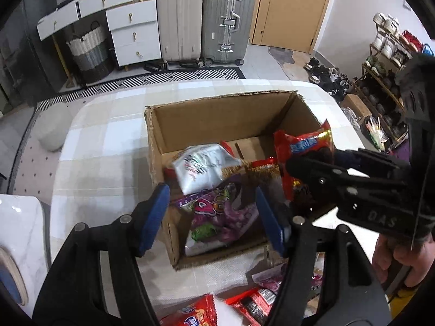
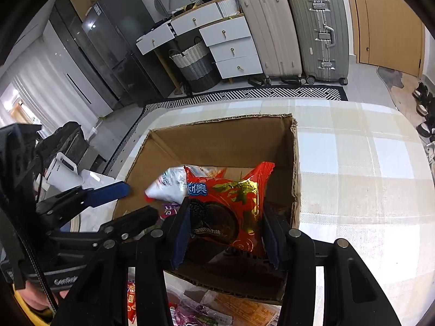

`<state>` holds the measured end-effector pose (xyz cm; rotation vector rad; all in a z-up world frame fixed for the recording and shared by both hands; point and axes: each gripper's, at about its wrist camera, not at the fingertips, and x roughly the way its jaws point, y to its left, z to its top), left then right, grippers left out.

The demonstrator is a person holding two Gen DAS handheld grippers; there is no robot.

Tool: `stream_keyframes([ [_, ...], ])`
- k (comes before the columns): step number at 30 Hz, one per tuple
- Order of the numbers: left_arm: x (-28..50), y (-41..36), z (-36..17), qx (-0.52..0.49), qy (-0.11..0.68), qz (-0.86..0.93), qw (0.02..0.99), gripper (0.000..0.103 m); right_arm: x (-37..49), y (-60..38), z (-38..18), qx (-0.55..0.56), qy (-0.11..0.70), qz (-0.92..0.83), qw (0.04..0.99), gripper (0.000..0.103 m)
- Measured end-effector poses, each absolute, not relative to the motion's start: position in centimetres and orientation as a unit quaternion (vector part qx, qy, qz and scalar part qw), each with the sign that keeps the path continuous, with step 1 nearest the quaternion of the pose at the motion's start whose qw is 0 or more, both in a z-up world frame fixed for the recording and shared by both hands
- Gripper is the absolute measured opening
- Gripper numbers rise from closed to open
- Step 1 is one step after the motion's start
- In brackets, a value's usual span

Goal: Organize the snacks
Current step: 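Open both tools to drop the white bag and red Oreo pack in the box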

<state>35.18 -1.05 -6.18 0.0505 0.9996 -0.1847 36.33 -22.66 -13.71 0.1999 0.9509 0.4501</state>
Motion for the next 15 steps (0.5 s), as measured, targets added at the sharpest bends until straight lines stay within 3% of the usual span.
stream_keyframes([
  [4,34.0,-0.9,-5.4,0.029,0.472,-0.081,0.877,0.072,36.2,-22.4,-13.7,0.088,0.457,0.216,0.858,0.048],
  [15,29.9,0.0,-2.4,0.029,0.460,-0.066,0.885,0.072,35.7,-22.2,-12.7,0.075,0.459,0.198,0.863,0.052],
])
